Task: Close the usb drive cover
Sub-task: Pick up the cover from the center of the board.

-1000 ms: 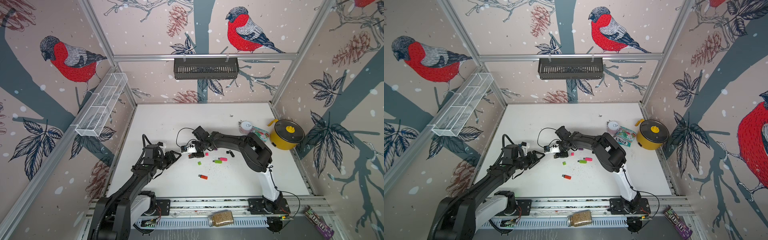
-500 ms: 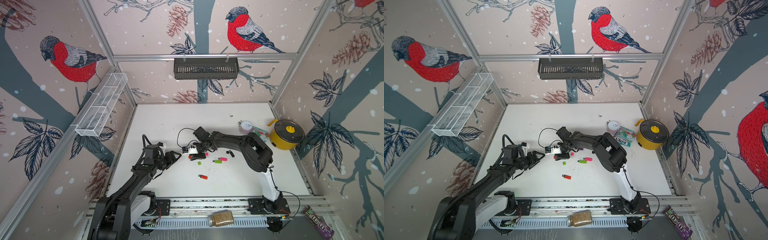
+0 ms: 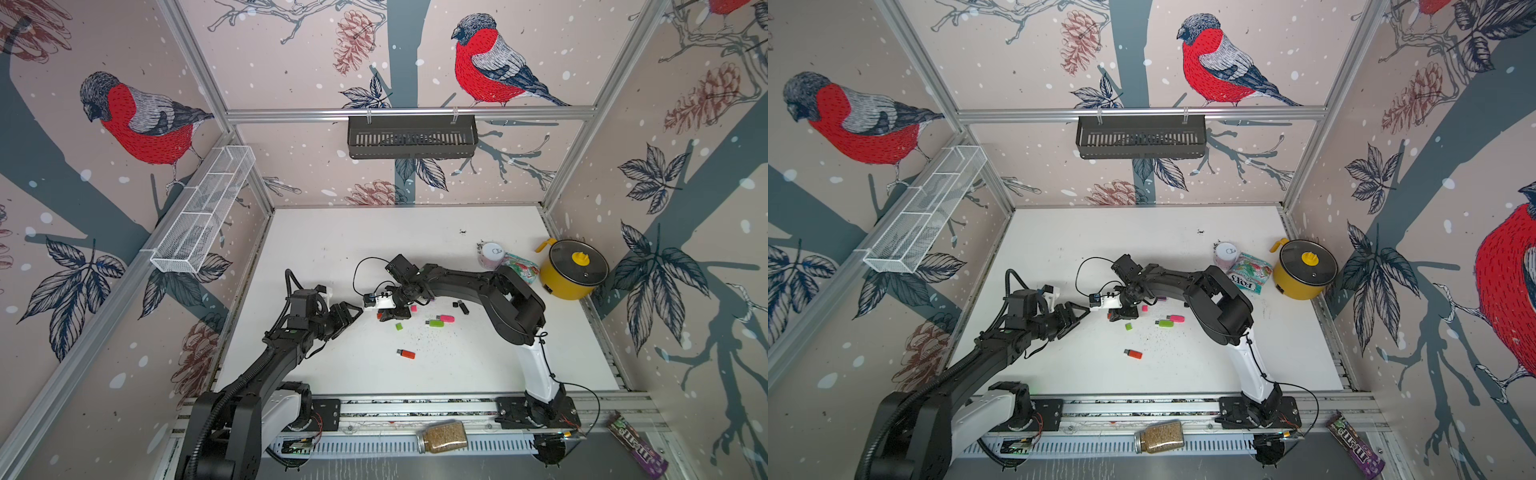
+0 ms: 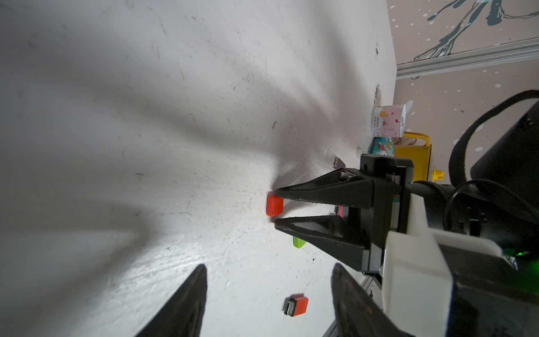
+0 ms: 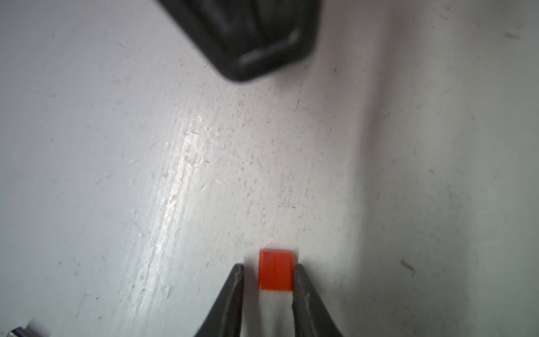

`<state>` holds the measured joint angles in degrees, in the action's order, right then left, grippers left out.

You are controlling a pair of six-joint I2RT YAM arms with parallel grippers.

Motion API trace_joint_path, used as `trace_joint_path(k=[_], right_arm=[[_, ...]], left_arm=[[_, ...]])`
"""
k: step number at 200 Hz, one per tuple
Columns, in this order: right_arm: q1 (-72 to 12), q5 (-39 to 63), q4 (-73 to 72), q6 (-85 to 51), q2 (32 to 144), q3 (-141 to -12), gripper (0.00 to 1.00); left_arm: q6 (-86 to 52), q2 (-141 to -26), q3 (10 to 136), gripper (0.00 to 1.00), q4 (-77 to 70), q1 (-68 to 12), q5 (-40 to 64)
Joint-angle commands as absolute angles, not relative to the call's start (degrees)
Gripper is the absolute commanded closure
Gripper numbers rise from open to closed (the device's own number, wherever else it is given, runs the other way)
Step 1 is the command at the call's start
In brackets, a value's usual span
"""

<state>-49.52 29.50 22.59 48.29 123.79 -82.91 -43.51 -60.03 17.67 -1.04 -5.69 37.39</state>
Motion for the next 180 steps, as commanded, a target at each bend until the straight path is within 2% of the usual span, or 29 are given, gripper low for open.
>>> trace_joint_path(k=[1, 31, 89, 180], right_arm=[[-49.8, 18.8, 29.7, 48.5, 125.6, -82.2, 0.7], [-49.8, 17.1, 29.9, 48.9, 125.5, -81.9, 0.7], [-50.0, 17.6, 28.6, 48.7, 124.7, -81.1, 0.8], [-49.7, 28.8, 15.4, 42.7, 116.8, -75.9, 0.81]], left_arm=[[-43.1, -60.2, 17.8, 0.33, -2.8, -5.5, 38.3], [-43.1, -60.3, 17.8, 0.33, -2.9, -5.5, 38.2], [-43.1, -60.7, 17.5, 0.33, -3.7, -5.5, 39.3], [-46.8, -61.9, 14.5, 0.36, -11.8, -5.8, 43.9]])
